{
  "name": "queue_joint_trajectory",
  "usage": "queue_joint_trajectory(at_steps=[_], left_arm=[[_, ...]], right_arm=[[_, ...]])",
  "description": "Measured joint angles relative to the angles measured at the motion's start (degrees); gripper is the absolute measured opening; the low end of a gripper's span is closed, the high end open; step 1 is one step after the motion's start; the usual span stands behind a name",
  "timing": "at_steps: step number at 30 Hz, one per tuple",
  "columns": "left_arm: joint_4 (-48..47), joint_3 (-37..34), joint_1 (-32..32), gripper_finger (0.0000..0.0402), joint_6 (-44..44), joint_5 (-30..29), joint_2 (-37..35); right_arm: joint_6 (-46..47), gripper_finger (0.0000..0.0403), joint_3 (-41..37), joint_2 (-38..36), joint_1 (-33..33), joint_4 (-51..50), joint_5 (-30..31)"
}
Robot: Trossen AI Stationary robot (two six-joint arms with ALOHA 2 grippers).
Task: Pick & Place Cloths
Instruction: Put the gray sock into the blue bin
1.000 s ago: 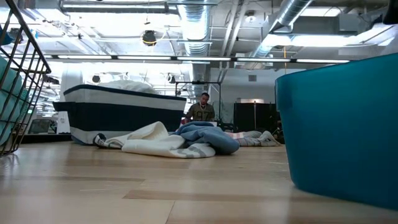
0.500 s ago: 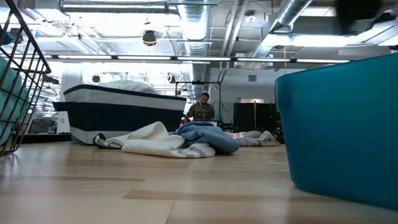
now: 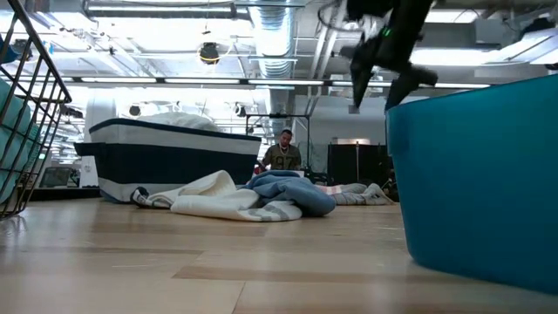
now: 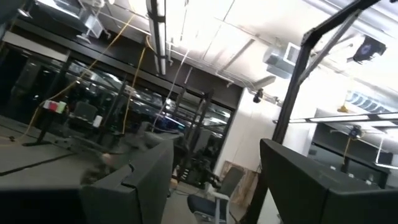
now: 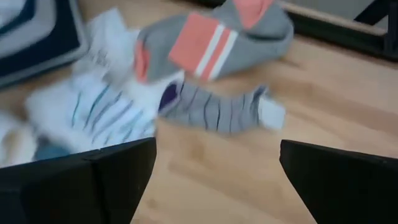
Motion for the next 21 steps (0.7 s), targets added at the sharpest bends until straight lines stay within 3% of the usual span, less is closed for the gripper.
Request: queue_joint_trajectory(at_steps=[11,17,21], left_arm=[[-0.09,0.0,0.02,0.0225,0.13,0.61,0.0],[-0.08,0.0,0.02,0.0225,0.18,-1.28,0.0],[-0.03,0.0,0.02,0.0225,2.21,-3.41,-0.01]], right_arm=[[-6.12,0.0334,0.04,10.55,-12.15,15.27,-1.43],[-8.76,0.0334,-0.01,16.56,-18.5,19.71,-8.56],[-9.43,0.0333,0.02,20.16,-20.78,22.3,-10.22]])
